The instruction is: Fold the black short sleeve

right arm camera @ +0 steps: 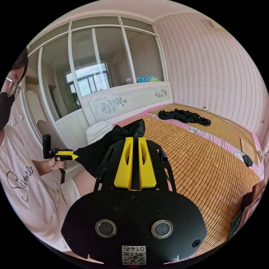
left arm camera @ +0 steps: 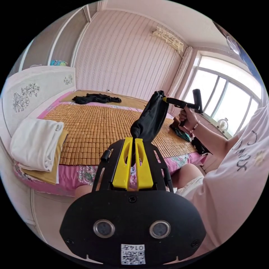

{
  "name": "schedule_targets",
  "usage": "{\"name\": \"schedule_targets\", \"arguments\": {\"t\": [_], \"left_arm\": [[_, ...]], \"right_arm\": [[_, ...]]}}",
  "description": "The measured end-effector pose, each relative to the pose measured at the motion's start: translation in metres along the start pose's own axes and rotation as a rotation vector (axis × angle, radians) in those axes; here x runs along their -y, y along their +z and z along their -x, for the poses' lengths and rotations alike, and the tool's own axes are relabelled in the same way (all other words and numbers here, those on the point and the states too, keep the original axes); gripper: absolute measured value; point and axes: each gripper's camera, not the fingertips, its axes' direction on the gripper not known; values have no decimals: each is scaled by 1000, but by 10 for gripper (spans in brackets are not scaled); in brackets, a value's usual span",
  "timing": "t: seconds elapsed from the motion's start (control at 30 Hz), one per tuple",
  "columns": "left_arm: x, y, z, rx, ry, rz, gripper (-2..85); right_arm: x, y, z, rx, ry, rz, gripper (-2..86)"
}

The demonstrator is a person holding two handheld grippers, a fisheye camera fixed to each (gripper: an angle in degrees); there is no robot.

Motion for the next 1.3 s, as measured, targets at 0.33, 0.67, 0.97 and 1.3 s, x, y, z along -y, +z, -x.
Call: {"name": "schedule_targets", "arguments": {"t": [0.33,0.67,0.97,1.3], "left_arm": [[2,-143,182,413,-426,-124,36],[-57,-116,166,616,-371,85,80],[9,3,16,464,140,138,76],[62,80,-176,225,534,25,64]], "right_arm": [[250,271,131,253,-156,291,45],[160,413,162,137,-204,651,89],[42,218,120,-235,-166,665,85],[-8,27,128,-489,-34,552,116]]}}
